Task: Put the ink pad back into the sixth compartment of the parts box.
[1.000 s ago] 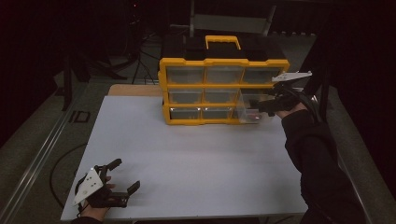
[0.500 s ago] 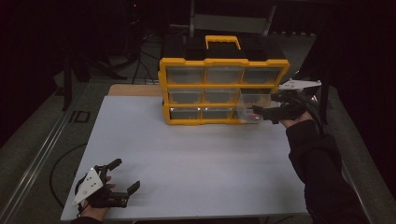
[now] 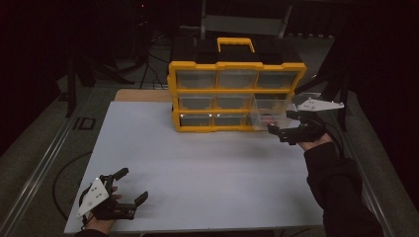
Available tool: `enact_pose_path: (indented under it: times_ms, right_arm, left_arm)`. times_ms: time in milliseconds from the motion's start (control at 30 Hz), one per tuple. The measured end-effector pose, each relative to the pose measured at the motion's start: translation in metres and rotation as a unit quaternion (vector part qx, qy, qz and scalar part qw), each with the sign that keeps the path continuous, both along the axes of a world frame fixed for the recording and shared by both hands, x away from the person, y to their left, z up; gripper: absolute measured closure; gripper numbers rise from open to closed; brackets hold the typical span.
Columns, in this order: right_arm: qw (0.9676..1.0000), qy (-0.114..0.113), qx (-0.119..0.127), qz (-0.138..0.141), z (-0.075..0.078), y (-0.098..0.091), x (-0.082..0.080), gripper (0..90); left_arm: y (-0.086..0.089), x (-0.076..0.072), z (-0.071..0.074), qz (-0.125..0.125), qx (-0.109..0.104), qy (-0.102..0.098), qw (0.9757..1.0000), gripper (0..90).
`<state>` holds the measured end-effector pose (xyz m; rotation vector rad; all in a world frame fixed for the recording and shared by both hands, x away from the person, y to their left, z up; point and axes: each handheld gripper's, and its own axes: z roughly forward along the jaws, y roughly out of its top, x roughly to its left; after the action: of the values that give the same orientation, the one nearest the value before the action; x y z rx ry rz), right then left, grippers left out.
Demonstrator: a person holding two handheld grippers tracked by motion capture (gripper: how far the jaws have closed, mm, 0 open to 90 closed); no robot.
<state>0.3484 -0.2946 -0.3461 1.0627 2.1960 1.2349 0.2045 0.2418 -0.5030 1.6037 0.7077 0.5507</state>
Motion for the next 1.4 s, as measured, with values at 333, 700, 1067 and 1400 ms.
enact_pose_path:
  times_ms: [333, 700, 1067, 1400]
  right_arm:
    - [0.9999, 0.008, 0.007, 0.014, -0.025, -0.002, -0.012, 10.0]
    - [0.9986, 0.025, 0.013, 0.045, -0.067, 0.000, -0.021, 10.0]
    - [0.9980, 0.015, 0.021, 0.059, -0.103, -0.003, -0.030, 9.9]
    - [0.9960, 0.022, 0.020, 0.084, -0.123, -0.004, -0.039, 9.9]
  left_arm:
    - [0.000, 0.000, 0.000, -0.001, 0.001, 0.000, 1.0000, 0.1]
    - [0.000, 0.000, 0.000, -0.001, 0.001, 0.000, 1.0000, 0.1]
    - [0.000, 0.000, 0.000, -0.001, 0.000, 0.000, 1.0000, 0.1]
    - [0.000, 0.000, 0.000, -0.001, -0.001, 0.001, 1.0000, 0.1]
